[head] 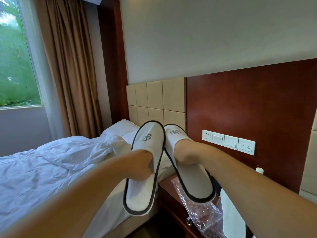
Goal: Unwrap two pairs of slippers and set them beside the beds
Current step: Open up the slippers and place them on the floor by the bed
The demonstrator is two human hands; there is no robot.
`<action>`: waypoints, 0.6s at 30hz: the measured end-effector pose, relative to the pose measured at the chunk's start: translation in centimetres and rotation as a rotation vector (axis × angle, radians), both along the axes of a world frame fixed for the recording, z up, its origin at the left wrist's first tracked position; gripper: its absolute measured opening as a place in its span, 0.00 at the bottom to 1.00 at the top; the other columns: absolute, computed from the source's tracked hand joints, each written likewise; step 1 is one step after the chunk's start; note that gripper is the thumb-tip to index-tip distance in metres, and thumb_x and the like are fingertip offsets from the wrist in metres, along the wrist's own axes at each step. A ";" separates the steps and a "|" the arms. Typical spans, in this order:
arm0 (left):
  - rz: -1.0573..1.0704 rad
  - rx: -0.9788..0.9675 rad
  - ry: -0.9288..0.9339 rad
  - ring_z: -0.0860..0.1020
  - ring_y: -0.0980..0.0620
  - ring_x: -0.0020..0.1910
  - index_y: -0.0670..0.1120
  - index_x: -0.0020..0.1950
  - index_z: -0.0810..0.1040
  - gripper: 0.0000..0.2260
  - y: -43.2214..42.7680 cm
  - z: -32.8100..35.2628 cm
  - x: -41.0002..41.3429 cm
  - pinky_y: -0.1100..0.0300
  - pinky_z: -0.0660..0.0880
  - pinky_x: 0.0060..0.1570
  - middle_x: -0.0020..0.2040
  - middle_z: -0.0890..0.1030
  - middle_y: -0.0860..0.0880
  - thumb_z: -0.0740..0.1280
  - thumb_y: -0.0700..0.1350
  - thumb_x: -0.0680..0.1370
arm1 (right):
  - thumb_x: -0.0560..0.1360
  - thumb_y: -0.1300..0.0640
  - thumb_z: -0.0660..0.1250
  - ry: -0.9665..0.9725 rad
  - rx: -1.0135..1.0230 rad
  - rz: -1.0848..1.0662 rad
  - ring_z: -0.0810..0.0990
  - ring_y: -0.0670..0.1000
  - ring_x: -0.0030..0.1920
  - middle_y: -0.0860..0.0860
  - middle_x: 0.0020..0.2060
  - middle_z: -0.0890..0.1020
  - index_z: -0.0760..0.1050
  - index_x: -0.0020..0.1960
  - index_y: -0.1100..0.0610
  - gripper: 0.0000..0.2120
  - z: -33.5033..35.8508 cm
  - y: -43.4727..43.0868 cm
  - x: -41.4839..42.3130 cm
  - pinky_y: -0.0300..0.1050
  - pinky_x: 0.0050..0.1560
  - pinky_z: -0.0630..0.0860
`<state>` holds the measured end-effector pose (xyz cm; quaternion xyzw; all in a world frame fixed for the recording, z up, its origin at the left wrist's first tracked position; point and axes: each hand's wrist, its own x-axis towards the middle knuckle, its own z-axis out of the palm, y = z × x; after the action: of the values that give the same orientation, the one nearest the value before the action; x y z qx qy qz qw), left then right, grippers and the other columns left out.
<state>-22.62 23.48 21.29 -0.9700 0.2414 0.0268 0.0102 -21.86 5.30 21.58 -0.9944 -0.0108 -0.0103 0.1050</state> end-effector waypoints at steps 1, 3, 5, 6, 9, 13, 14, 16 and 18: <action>0.011 0.002 -0.027 0.71 0.56 0.36 0.50 0.39 0.71 0.08 0.2 0.5 0.1 0.65 0.65 0.35 0.39 0.74 0.53 0.63 0.49 0.77 | 0.78 0.63 0.60 -0.024 0.031 0.009 0.66 0.57 0.69 0.58 0.74 0.61 0.46 0.78 0.59 0.34 0.3 -0.3 -0.5 0.45 0.63 0.66; 0.029 0.001 -0.072 0.69 0.58 0.34 0.50 0.40 0.71 0.08 0.5 1.5 0.5 0.65 0.64 0.35 0.37 0.71 0.54 0.65 0.50 0.77 | 0.79 0.62 0.60 -0.011 0.020 0.015 0.67 0.57 0.66 0.57 0.71 0.65 0.48 0.79 0.57 0.32 0.8 -0.8 -1.4 0.42 0.57 0.64; 0.055 0.000 -0.092 0.69 0.58 0.34 0.50 0.41 0.71 0.08 0.8 2.4 1.1 0.65 0.64 0.34 0.37 0.72 0.54 0.67 0.50 0.76 | 0.80 0.60 0.61 0.005 -0.004 -0.013 0.69 0.55 0.57 0.55 0.63 0.69 0.55 0.77 0.59 0.28 1.0 -1.1 -1.6 0.41 0.54 0.63; 0.073 0.004 -0.104 0.70 0.57 0.34 0.51 0.40 0.70 0.08 0.9 2.7 1.4 0.64 0.65 0.35 0.37 0.72 0.54 0.67 0.49 0.76 | 0.80 0.60 0.61 0.002 -0.013 -0.029 0.69 0.55 0.55 0.55 0.61 0.70 0.58 0.75 0.60 0.25 1.4 -0.9 -1.6 0.42 0.55 0.65; 0.114 0.025 -0.116 0.71 0.55 0.35 0.52 0.37 0.68 0.11 1.0 3.6 1.7 0.61 0.68 0.41 0.37 0.72 0.54 0.67 0.50 0.76 | 0.81 0.59 0.59 -0.041 -0.065 -0.093 0.70 0.58 0.65 0.58 0.66 0.71 0.64 0.71 0.63 0.20 2.3 -0.3 -1.4 0.46 0.66 0.65; 0.167 -0.037 -0.109 0.74 0.49 0.45 0.50 0.47 0.71 0.08 0.8 4.0 1.6 0.58 0.71 0.48 0.39 0.72 0.53 0.68 0.51 0.77 | 0.83 0.62 0.53 -0.143 -0.074 -0.106 0.70 0.57 0.68 0.60 0.67 0.72 0.68 0.68 0.65 0.16 3.1 0.2 -1.4 0.45 0.68 0.62; 0.197 -0.066 -0.105 0.74 0.48 0.47 0.49 0.50 0.71 0.09 0.6 4.1 1.6 0.57 0.72 0.51 0.41 0.72 0.52 0.68 0.51 0.77 | 0.83 0.62 0.53 -0.138 -0.067 -0.115 0.71 0.57 0.67 0.60 0.67 0.73 0.69 0.67 0.66 0.16 3.3 0.2 -1.4 0.45 0.67 0.64; 0.261 -0.143 -0.097 0.73 0.47 0.51 0.48 0.58 0.73 0.14 0.2 4.2 1.6 0.54 0.72 0.60 0.49 0.71 0.49 0.69 0.52 0.77 | 0.83 0.61 0.54 -0.089 -0.093 -0.127 0.73 0.57 0.63 0.60 0.67 0.73 0.70 0.67 0.65 0.16 4.0 0.8 -1.2 0.45 0.66 0.65; 0.325 -0.205 -0.074 0.72 0.46 0.54 0.47 0.65 0.72 0.19 0.0 4.5 1.4 0.52 0.71 0.65 0.52 0.69 0.47 0.69 0.52 0.77 | 0.83 0.58 0.56 -0.030 -0.036 -0.163 0.70 0.56 0.66 0.59 0.69 0.69 0.65 0.71 0.64 0.18 4.5 1.2 -1.4 0.44 0.68 0.63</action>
<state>-21.23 23.48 25.76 -0.9925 0.0827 -0.0322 -0.0841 -23.23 6.50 26.08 -0.9934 0.0684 -0.0335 0.0855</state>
